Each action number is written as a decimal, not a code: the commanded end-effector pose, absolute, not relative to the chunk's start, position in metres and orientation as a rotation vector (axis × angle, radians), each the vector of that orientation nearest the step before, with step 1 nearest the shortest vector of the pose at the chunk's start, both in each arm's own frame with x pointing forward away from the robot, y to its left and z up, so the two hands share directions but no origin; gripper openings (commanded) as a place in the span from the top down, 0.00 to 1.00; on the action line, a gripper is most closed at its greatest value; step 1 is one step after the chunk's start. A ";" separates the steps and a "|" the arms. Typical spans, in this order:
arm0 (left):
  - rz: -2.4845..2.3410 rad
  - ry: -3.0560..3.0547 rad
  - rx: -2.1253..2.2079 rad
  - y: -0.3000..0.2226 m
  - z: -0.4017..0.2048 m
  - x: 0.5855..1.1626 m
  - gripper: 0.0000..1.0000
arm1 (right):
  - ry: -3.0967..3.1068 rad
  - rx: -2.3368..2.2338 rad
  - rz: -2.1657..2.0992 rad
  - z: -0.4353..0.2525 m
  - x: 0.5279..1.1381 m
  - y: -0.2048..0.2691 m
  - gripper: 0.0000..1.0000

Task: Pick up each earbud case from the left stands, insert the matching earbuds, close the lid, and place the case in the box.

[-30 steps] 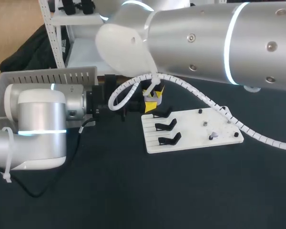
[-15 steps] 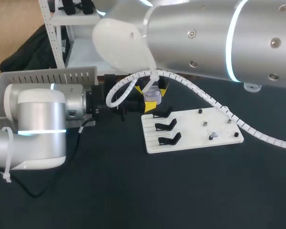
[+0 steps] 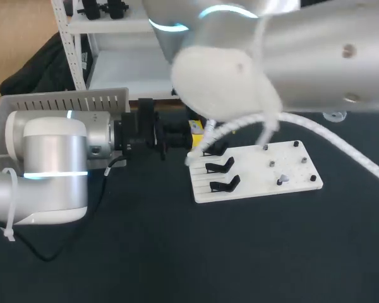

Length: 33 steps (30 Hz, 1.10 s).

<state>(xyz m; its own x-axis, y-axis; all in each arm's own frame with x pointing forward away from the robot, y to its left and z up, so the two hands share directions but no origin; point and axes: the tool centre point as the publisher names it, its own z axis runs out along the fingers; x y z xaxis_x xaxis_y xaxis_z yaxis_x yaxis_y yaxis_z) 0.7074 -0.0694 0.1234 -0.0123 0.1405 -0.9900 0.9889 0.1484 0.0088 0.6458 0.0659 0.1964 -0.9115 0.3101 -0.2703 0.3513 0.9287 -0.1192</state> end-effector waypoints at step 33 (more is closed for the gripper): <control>-1.025 1.380 1.194 -0.070 0.123 0.706 1.00 | 2.775 0.347 0.291 0.092 0.634 -0.059 0.29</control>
<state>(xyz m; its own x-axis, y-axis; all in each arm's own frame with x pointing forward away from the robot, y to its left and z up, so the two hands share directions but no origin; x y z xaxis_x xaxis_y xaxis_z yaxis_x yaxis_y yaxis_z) 0.7074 -0.0694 0.1234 -0.0124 0.1407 -0.9900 0.9889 0.1484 0.0087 0.6337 -0.0511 0.0985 -0.9126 0.2794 -0.2986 0.2708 0.9600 0.0708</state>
